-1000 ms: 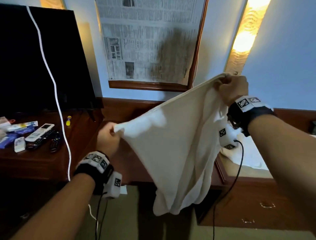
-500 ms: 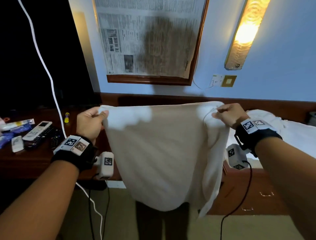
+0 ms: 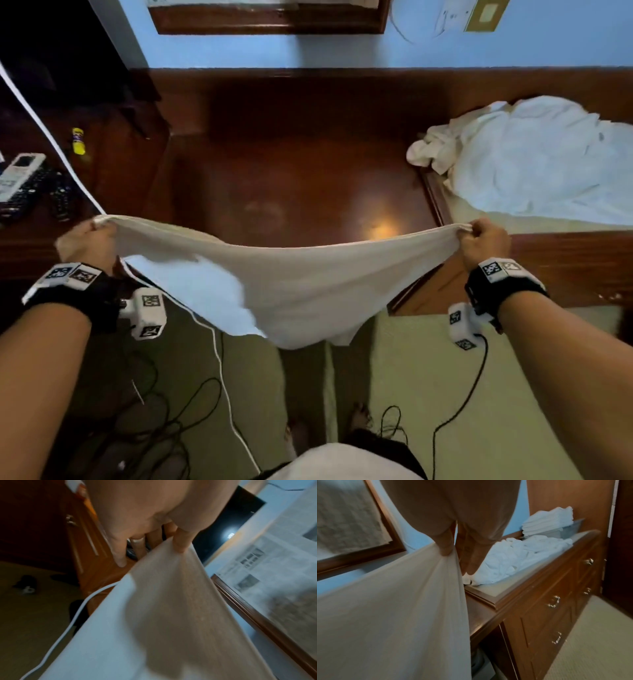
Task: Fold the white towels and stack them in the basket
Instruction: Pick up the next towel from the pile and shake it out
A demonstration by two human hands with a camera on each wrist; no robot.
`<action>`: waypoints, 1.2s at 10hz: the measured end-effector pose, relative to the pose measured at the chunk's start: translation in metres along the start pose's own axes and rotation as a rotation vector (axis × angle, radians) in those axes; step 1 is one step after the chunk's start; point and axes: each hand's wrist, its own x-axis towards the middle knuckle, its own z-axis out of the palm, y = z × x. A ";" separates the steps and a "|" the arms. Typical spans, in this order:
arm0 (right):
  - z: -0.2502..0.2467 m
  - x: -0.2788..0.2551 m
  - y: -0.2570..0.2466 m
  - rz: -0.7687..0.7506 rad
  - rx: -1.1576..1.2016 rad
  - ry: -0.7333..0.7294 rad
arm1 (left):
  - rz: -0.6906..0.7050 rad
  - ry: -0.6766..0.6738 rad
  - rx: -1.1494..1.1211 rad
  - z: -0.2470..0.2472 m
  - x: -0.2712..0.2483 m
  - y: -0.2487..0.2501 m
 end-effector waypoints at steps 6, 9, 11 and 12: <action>0.003 0.026 -0.039 0.303 0.376 0.331 | -0.072 0.241 -0.503 0.041 -0.028 0.022; 0.039 0.106 -0.107 0.473 0.792 0.390 | -0.189 0.260 -0.792 0.082 0.057 0.080; 0.079 0.218 -0.162 0.389 0.936 0.380 | -0.238 0.123 -0.779 0.139 0.144 0.136; 0.106 0.280 -0.182 0.333 0.959 0.336 | -0.277 0.055 -0.775 0.172 0.190 0.168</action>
